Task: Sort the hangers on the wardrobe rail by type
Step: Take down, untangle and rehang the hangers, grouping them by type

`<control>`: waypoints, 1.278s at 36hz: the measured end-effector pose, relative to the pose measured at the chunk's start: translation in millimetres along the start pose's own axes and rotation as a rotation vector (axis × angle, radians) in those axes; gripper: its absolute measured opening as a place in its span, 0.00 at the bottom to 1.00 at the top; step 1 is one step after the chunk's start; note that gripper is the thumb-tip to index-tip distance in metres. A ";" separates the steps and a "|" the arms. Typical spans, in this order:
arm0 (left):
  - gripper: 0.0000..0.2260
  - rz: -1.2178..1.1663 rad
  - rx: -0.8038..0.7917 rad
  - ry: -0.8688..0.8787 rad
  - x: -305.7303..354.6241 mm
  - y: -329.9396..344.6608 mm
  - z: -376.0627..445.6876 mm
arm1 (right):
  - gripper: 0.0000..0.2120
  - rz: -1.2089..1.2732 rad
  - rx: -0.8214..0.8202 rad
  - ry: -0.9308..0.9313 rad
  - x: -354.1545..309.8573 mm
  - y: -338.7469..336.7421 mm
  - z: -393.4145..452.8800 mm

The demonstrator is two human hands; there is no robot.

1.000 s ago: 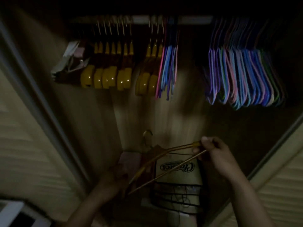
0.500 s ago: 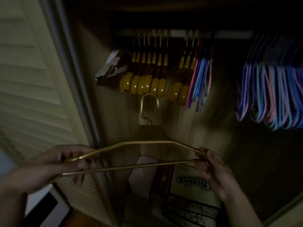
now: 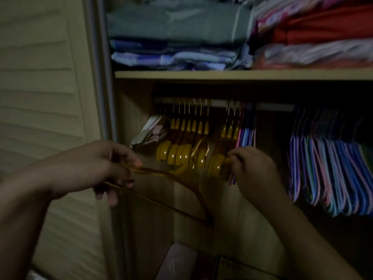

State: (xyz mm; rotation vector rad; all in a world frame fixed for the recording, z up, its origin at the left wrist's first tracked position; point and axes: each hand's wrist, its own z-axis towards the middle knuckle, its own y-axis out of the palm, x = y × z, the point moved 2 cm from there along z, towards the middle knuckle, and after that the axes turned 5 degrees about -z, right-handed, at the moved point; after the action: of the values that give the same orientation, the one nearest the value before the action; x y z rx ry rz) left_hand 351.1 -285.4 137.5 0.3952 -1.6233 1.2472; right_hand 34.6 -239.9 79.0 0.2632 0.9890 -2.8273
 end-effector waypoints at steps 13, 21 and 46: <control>0.13 0.198 0.031 -0.075 22.9 38.4 24.3 | 0.35 -0.870 -0.518 -0.491 -7.8 69.6 22.5; 0.11 0.318 0.094 -0.064 20.9 40.2 13.3 | 0.36 -0.970 -0.526 -0.581 13.2 67.0 21.2; 0.07 0.432 0.199 0.133 48.2 81.0 82.1 | 0.27 -0.929 -0.472 -0.604 59.2 69.8 19.7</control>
State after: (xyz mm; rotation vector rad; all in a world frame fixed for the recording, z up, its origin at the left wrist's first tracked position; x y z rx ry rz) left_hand 228.2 -308.0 138.8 0.0771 -1.5203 1.7300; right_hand -12.7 -310.5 39.6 -1.3191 1.8615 -2.8233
